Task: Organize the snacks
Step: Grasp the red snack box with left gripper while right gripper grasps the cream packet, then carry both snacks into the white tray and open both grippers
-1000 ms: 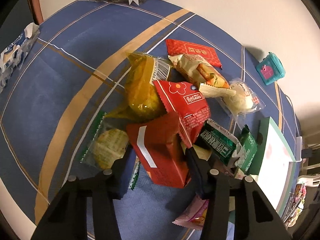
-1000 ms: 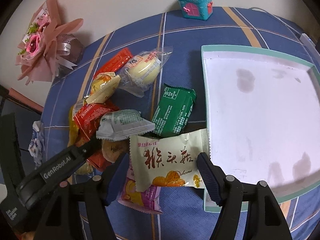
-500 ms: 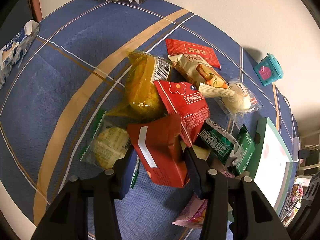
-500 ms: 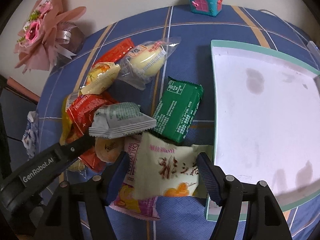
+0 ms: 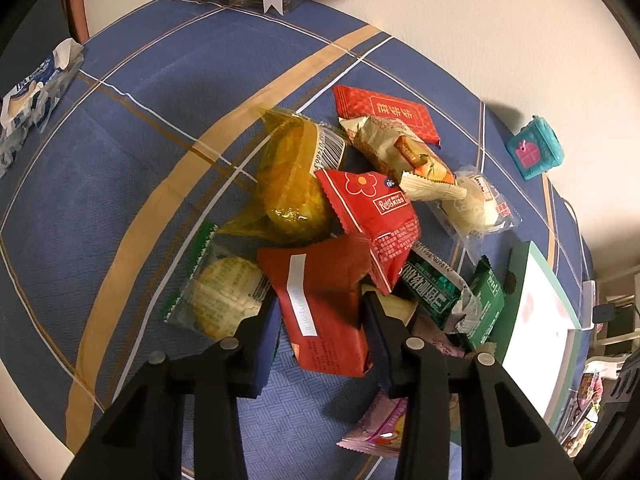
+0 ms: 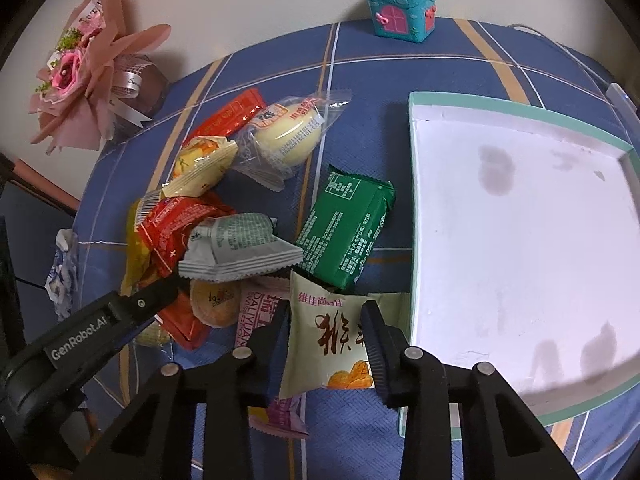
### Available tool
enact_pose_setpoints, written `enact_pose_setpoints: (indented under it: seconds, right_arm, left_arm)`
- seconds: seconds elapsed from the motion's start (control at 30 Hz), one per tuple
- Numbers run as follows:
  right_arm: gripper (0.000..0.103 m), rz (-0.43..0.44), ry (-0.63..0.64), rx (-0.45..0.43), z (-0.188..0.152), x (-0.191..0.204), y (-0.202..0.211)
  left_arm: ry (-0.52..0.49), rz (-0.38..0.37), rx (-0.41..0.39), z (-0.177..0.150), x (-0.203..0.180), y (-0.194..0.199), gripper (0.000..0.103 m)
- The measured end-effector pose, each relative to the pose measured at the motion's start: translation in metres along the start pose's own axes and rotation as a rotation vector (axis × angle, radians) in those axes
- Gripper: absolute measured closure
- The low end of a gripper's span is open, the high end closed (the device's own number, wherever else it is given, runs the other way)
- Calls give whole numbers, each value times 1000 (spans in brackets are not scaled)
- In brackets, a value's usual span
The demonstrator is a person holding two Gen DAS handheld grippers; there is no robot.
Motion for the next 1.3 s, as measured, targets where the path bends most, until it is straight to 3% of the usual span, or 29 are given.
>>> enact_pose_setpoints:
  seconds: [0.17, 0.77, 1.3]
  right_arm:
    - [74, 11, -11, -25, 7, 2, 7]
    - [82, 24, -28, -42, 15, -10, 24]
    - [87, 63, -23, -143, 28, -7, 65]
  left_arm:
    - [-4, 6, -19, 3, 1, 8, 62]
    - [14, -19, -107, 17, 0, 45, 62]
    - [17, -49, -180, 25, -1, 75, 62]
Point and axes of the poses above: each gripper's, at about its wrist camera, not at the fingertips, and y roughly against the way its jaws point, x to its left, z to its top, the point moved 9 cm from there along -y, roughly the way its jaws point, and after that the axes turned 9 degrees about -x, right-handed, at the moved point
